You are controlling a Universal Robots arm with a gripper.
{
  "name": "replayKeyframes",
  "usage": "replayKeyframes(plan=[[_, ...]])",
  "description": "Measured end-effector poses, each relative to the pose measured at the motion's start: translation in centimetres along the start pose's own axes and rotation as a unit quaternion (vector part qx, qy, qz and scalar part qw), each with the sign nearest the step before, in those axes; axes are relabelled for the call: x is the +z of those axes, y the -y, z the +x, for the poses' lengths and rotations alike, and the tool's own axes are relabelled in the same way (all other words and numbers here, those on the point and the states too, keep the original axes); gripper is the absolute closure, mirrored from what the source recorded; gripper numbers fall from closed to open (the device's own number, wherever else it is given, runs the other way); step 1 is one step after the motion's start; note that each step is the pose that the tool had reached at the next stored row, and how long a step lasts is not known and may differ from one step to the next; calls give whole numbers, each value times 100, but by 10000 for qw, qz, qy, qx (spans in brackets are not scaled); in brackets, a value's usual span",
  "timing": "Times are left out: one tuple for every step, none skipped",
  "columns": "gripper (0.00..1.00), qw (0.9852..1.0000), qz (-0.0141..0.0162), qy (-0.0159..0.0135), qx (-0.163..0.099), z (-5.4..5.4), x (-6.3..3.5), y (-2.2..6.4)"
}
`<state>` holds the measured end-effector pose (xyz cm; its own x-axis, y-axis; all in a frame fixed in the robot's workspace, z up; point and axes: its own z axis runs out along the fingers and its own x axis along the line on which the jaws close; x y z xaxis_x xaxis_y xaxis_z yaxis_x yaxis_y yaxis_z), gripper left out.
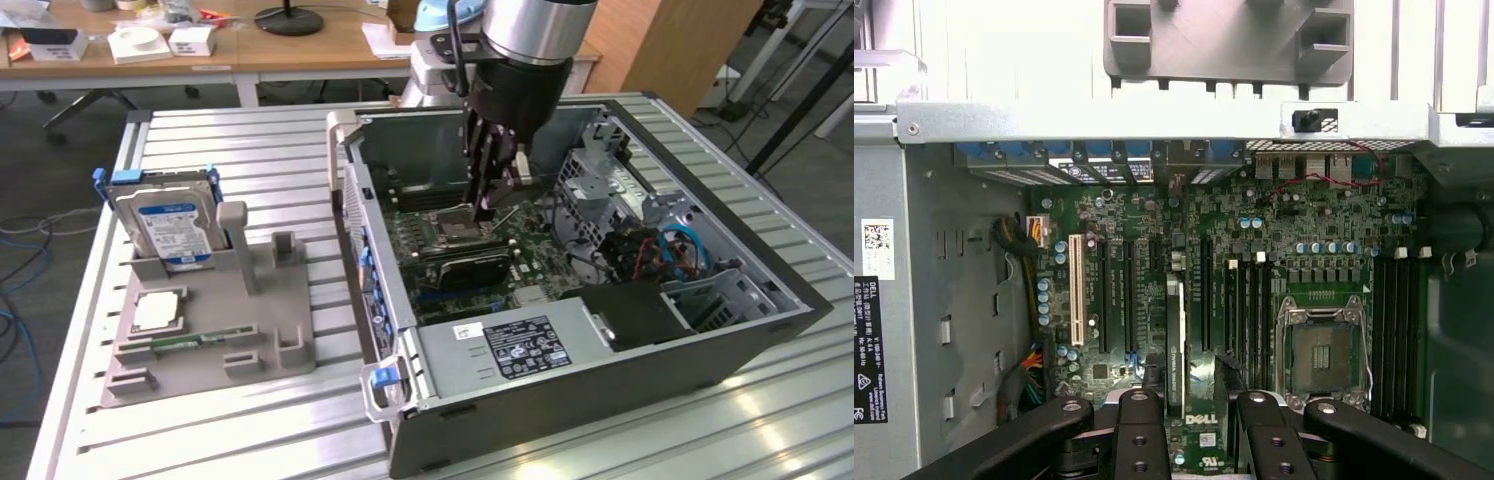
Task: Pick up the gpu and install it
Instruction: 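Press down on the gpu until it lock into place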
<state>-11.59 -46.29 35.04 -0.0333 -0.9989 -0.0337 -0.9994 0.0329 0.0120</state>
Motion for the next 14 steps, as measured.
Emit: replayKeyframes(plan=[[66,10000,0,0,0,0,0,0],[66,10000,0,0,0,0,0,0],[66,10000,0,0,0,0,0,0],[66,10000,0,0,0,0,0,0],[66,10000,0,0,0,0,0,0],[66,10000,0,0,0,0,0,0],[66,10000,0,0,0,0,0,0],[66,10000,0,0,0,0,0,0],[66,10000,0,0,0,0,0,0],[66,10000,0,0,0,0,0,0],[67,10000,0,0,0,0,0,0],[67,10000,0,0,0,0,0,0],[74,10000,0,0,0,0,0,0],[80,10000,0,0,0,0,0,0]])
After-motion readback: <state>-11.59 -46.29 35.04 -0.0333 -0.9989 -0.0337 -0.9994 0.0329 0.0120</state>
